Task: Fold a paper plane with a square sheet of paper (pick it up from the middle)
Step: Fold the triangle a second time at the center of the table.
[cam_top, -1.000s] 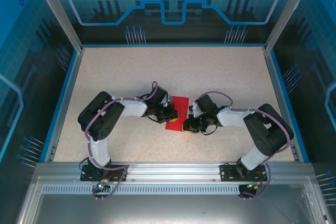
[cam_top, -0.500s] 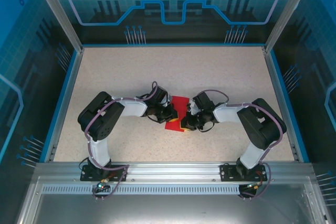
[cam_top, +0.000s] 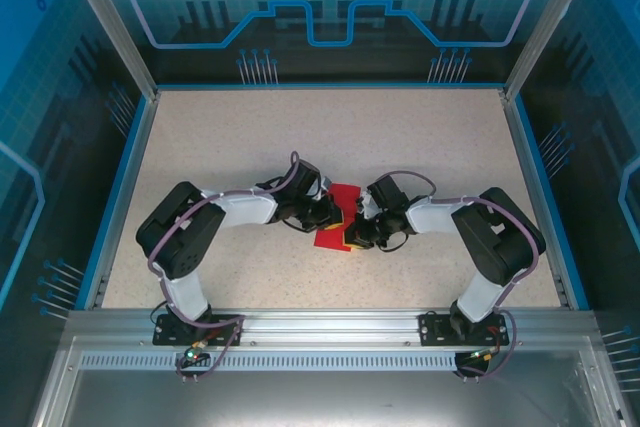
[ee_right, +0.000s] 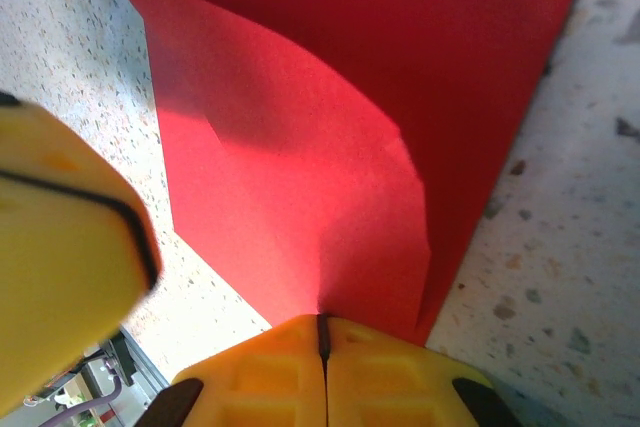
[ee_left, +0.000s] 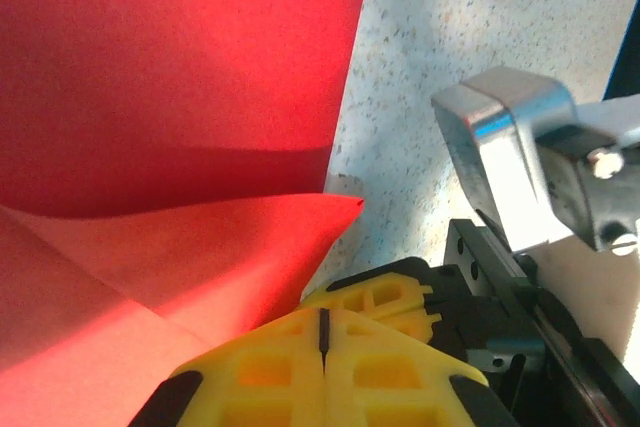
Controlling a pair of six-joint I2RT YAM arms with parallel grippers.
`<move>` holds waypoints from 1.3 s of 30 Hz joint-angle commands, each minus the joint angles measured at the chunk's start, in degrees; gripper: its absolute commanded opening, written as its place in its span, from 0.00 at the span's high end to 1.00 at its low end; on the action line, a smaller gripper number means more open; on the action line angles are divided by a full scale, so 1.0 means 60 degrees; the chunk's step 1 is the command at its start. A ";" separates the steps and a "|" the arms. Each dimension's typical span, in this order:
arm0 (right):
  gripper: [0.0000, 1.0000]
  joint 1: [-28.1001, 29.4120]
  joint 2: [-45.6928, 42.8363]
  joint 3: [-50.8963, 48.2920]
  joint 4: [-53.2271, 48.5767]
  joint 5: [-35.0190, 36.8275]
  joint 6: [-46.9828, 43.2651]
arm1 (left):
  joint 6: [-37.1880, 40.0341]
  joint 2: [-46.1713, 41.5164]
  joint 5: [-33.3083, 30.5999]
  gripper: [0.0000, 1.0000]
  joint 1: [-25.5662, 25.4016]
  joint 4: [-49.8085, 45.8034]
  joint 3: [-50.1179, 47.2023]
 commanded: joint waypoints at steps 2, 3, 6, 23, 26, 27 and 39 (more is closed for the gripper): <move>0.94 0.0048 0.0550 -0.0199 -0.0911 0.0778 -0.0066 | 0.0002 0.0150 -0.0203 0.99 -0.0150 -0.0444 0.0090; 0.95 0.0041 0.0571 -0.0195 -0.0897 0.0748 -0.0079 | -0.0007 0.0260 -0.0267 1.00 -0.0151 -0.0430 0.0056; 0.94 0.0046 0.0602 -0.0218 -0.0921 0.0765 -0.0094 | -0.0058 0.0662 -0.0432 1.00 -0.0150 -0.0303 -0.0012; 0.97 -0.0025 0.0545 -0.0237 -0.1337 0.0953 -0.0414 | 0.0301 0.0572 -0.1720 1.00 0.0065 -0.0821 0.0025; 0.97 -0.0039 0.0531 -0.0250 -0.1341 0.0949 -0.0444 | 0.0432 0.0601 -0.1691 1.00 0.0241 -0.0867 0.0217; 0.97 -0.0040 0.0524 -0.0253 -0.1334 0.0955 -0.0452 | 0.0477 0.0624 -0.1702 1.00 0.0302 -0.0899 0.0274; 0.97 -0.0083 0.0464 -0.0398 -0.1283 0.0849 -0.0489 | 0.0642 0.0851 -0.1593 0.98 0.0892 -0.0543 0.0186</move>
